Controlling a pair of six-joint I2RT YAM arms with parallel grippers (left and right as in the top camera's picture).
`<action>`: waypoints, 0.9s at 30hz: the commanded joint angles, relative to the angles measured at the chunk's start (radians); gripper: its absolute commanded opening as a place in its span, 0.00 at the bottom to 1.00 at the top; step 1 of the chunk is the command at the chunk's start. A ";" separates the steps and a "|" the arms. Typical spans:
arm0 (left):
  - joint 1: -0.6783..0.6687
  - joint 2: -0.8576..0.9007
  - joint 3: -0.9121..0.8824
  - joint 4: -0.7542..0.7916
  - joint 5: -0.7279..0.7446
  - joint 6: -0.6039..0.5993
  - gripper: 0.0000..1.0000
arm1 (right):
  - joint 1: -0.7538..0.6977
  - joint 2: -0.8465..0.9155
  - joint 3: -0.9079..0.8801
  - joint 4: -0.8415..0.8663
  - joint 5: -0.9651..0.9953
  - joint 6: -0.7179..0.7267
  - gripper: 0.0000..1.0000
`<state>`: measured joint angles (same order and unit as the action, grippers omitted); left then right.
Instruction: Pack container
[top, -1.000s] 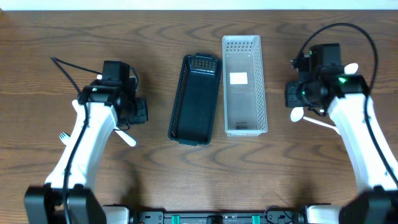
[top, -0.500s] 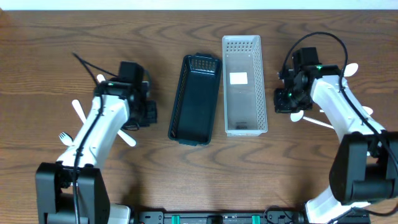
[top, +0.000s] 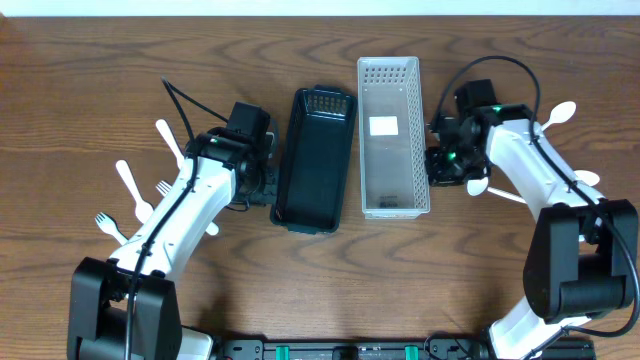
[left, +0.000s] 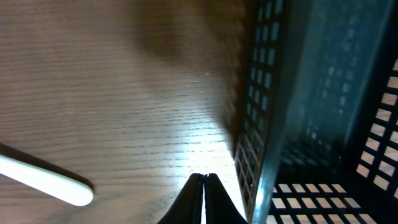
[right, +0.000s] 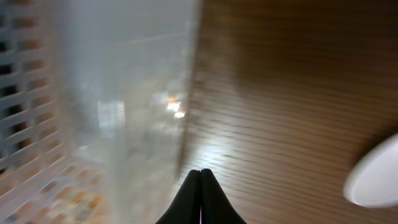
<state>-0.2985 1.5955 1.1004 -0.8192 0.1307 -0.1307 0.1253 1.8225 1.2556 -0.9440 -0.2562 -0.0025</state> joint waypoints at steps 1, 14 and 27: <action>-0.017 0.013 0.016 -0.002 0.061 -0.005 0.06 | 0.039 0.005 0.003 -0.004 -0.097 -0.072 0.04; -0.033 0.014 0.016 -0.034 0.070 -0.004 0.06 | 0.085 0.005 0.003 -0.020 -0.051 -0.080 0.10; -0.033 0.000 0.017 -0.034 -0.079 -0.013 0.06 | -0.006 -0.007 0.007 -0.040 0.230 0.080 0.10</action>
<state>-0.3294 1.5982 1.1004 -0.8486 0.1276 -0.1314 0.1390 1.8225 1.2556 -0.9829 -0.0807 0.0410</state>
